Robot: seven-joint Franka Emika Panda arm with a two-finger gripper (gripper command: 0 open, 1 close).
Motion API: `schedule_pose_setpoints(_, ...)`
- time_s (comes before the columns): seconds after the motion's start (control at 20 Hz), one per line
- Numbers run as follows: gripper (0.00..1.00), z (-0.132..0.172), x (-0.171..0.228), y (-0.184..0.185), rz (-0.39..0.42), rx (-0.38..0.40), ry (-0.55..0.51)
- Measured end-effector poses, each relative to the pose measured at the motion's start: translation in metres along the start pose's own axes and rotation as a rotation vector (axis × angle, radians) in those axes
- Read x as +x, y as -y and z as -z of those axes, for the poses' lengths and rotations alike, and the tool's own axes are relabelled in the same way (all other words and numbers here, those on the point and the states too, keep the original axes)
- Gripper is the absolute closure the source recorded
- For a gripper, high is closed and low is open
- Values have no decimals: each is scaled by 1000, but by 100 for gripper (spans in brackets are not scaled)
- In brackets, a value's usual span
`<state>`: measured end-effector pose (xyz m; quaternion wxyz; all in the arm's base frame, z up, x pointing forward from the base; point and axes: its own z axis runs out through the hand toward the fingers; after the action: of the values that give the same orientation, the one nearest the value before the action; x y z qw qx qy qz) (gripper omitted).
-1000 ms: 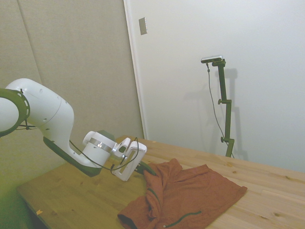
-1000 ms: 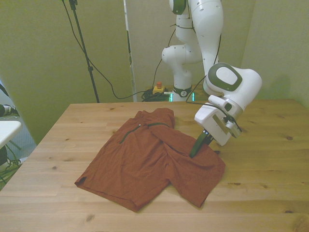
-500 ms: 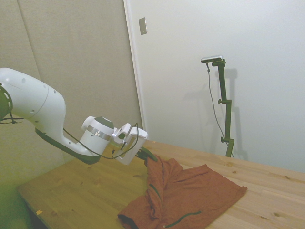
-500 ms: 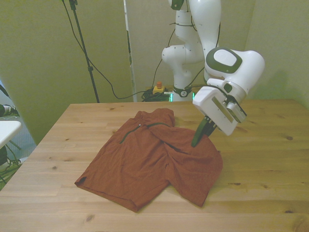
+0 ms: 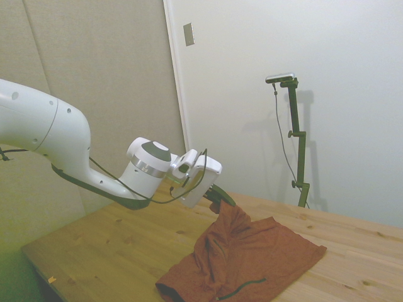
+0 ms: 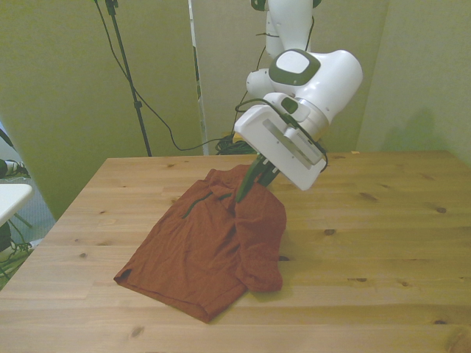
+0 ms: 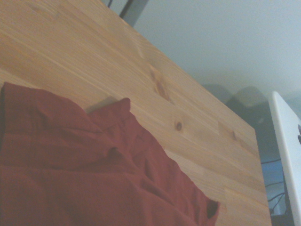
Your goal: Fold the shorts
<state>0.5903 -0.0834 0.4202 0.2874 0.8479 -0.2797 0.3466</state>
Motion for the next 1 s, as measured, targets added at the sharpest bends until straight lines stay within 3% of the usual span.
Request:
schedule_pose_setpoints(0.35,100,-37,33,-52,-95,-34,57)
schedule_pose_setpoints(0.55,100,-88,42,-87,-141,-64,117)
schedule_pose_setpoints(0.6,0,-103,39,-92,-147,-68,141)
schedule_pose_setpoints(0.8,0,-141,34,-99,-197,-80,217)
schedule_pose_setpoints(1.0,0,-169,44,-133,-319,-78,329)
